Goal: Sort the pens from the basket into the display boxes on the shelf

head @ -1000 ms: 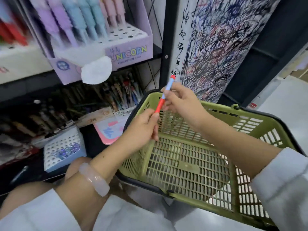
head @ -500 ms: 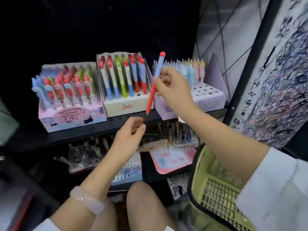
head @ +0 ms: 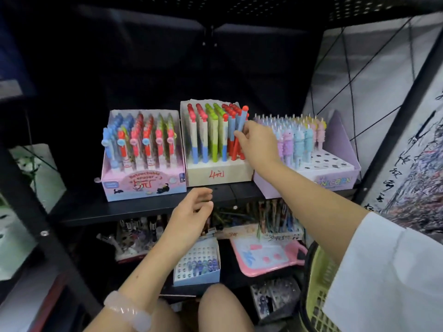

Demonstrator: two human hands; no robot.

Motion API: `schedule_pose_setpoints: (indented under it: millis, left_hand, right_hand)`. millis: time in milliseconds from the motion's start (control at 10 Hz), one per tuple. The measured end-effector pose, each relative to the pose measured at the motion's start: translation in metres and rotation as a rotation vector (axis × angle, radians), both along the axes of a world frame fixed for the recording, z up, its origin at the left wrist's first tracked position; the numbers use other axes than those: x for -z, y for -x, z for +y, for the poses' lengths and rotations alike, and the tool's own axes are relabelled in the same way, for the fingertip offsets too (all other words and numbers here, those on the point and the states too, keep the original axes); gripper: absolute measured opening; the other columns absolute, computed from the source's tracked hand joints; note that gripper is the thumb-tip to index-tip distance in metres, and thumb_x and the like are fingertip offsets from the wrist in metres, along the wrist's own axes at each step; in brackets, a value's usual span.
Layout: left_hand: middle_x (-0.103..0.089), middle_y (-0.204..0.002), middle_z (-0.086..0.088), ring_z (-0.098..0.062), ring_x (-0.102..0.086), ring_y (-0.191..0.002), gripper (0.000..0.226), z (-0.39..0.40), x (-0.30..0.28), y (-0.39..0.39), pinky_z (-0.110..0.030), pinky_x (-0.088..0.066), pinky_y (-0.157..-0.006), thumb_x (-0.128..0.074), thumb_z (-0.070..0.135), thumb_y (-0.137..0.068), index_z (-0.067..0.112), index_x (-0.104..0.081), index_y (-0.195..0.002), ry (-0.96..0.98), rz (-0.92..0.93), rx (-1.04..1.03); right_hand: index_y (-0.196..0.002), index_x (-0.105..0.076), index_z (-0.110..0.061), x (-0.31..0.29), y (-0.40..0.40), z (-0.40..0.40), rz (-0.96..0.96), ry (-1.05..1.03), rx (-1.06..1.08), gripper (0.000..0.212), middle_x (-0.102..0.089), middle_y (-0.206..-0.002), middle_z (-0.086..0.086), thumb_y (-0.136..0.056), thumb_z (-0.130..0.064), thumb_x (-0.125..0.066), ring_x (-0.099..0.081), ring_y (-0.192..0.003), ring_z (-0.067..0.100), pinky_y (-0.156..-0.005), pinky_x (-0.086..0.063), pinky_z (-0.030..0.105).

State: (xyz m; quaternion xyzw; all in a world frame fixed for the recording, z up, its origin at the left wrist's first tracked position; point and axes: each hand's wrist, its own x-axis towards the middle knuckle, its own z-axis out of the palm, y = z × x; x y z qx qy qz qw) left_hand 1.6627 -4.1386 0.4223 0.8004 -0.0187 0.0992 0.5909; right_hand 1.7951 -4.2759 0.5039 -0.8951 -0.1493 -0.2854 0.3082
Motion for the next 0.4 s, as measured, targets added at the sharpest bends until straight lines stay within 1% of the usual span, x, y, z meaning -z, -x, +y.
schedule_pose_setpoints:
  millis: [100, 200, 300, 400]
  left_hand:
    - [-0.056, -0.113, 0.019, 0.012, -0.049, -0.101, 0.025, 0.000, 0.000, 0.001, -0.006, -0.039, -0.075, -0.046, 0.017, -0.096, 0.041, -0.049, -0.100, 0.004, -0.011, 0.011]
    - [-0.057, -0.115, 0.018, 0.010, -0.049, -0.104, 0.026, 0.001, 0.000, 0.004, -0.007, -0.038, -0.077, -0.046, 0.016, -0.096, 0.041, -0.050, -0.101, -0.015, -0.021, 0.015]
    - [-0.058, -0.116, 0.017, 0.008, -0.050, -0.106, 0.025, 0.005, -0.004, 0.007, -0.006, -0.039, -0.076, -0.046, 0.016, -0.096, 0.040, -0.051, -0.102, -0.016, -0.005, 0.006]
    - [-0.058, -0.115, 0.018, 0.004, -0.052, -0.111, 0.026, 0.011, -0.017, 0.012, -0.010, -0.040, -0.083, -0.045, 0.015, -0.096, 0.039, -0.052, -0.103, 0.020, -0.057, -0.006]
  right_hand:
    - [-0.073, -0.051, -0.011, -0.001, 0.000, 0.010, 0.078, 0.202, 0.087, 0.027, -0.049, -0.073, 0.006, -0.095, -0.026, -0.051, -0.055, -0.075, 0.025, -0.059, -0.036, 0.031]
    - [-0.093, -0.061, -0.002, 0.004, -0.001, 0.012, 0.151, 0.280, 0.127, 0.030, -0.059, -0.086, 0.012, -0.094, -0.030, -0.052, -0.053, -0.074, 0.025, -0.058, -0.033, 0.030]
    - [-0.095, -0.065, -0.002, 0.002, 0.010, 0.006, 0.254, 0.333, 0.080, 0.029, -0.066, -0.091, 0.014, -0.093, -0.029, -0.055, -0.061, -0.084, 0.028, -0.063, -0.041, 0.030]
    - [-0.089, -0.066, -0.004, -0.014, 0.031, -0.007, 0.260, 0.109, -0.098, 0.024, -0.068, -0.079, 0.007, -0.094, -0.023, -0.052, -0.063, -0.072, 0.020, -0.069, -0.052, 0.031]
